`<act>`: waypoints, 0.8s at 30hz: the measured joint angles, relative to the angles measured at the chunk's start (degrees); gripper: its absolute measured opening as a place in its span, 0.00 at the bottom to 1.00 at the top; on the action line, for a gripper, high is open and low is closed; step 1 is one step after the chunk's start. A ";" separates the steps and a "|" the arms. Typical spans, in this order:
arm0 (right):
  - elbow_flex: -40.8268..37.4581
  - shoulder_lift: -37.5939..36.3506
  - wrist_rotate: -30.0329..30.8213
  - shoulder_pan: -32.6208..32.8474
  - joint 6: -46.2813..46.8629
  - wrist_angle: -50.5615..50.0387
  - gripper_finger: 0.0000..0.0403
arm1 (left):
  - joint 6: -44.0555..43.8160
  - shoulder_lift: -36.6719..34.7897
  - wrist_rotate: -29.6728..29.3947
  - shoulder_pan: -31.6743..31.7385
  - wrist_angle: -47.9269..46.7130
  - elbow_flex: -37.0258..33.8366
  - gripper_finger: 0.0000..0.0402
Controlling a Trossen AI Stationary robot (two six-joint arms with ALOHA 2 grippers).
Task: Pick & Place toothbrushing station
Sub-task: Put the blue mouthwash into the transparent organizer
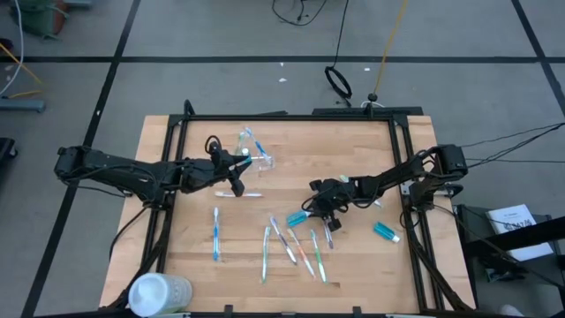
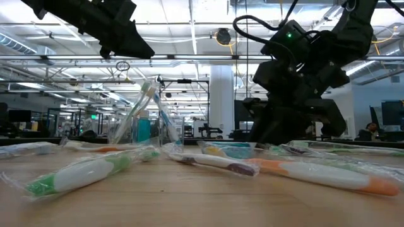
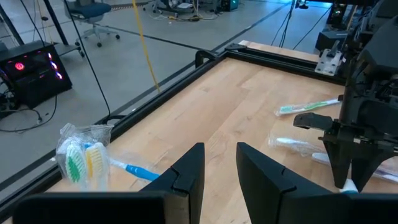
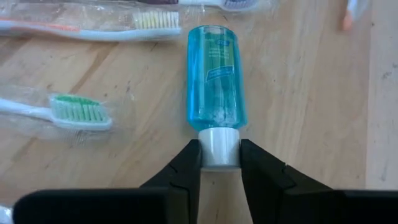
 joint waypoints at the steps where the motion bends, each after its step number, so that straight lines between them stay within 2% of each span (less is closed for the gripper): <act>1: 0.00 -0.01 -0.01 -0.01 -0.09 0.00 0.19 | 0.01 0.01 0.00 0.00 0.00 0.00 0.25; 7: 0.00 -1.79 2.04 0.23 -5.50 -0.41 0.20 | 0.00 0.00 0.31 0.00 0.01 -0.01 0.25; 11: 0.00 -4.75 4.90 0.79 -14.22 -0.48 0.20 | -0.02 0.03 6.24 0.00 2.65 -0.01 0.25; 15: 0.02 -7.25 6.51 2.13 -31.30 0.97 0.20 | 1.16 2.26 12.24 0.32 9.39 -0.02 0.25; 20: 0.02 -7.28 13.59 4.03 -59.30 6.94 0.20 | 5.94 7.60 28.48 1.62 19.54 -0.01 0.25; 22: 0.02 -7.28 13.56 4.33 -66.64 8.74 0.20 | 5.40 10.23 31.12 1.98 23.33 0.18 0.25; 24: 0.02 -7.26 13.64 4.40 -69.18 10.30 0.20 | 4.54 12.25 32.13 2.47 23.35 1.80 0.26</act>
